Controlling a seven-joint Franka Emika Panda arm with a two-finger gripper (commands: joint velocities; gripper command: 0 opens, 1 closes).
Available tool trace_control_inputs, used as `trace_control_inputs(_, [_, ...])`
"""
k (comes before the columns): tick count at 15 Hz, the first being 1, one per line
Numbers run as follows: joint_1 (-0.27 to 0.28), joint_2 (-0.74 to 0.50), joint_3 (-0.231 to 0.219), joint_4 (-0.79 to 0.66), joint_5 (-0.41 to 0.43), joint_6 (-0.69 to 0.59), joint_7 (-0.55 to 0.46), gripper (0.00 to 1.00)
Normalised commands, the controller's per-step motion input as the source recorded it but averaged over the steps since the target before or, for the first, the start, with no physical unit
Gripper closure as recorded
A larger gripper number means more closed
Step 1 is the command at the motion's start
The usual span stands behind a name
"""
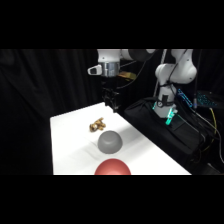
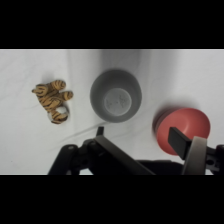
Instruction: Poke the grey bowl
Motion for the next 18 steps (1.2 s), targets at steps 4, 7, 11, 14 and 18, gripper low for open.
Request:
trace_control_inputs(4, [-0.018, 0.01, 0.002, 0.0, 0.005, 0.04, 0.02, 0.0])
trace_control_inputs(7, [-0.024, 0.03, -0.008, -0.06, 0.048, 0.24, 0.0, 0.0])
trace_control_inputs(11, [-0.035, 0.06, -0.011, -0.11, -0.007, 0.4, 0.01, 0.3])
trace_control_inputs(14, [-0.031, 0.06, -0.005, -0.07, -0.061, 0.3, 0.06, 0.56])
trace_control_inputs(18, [-0.01, 0.04, 0.008, -0.04, -0.103, 0.2, 0.1, 1.0])
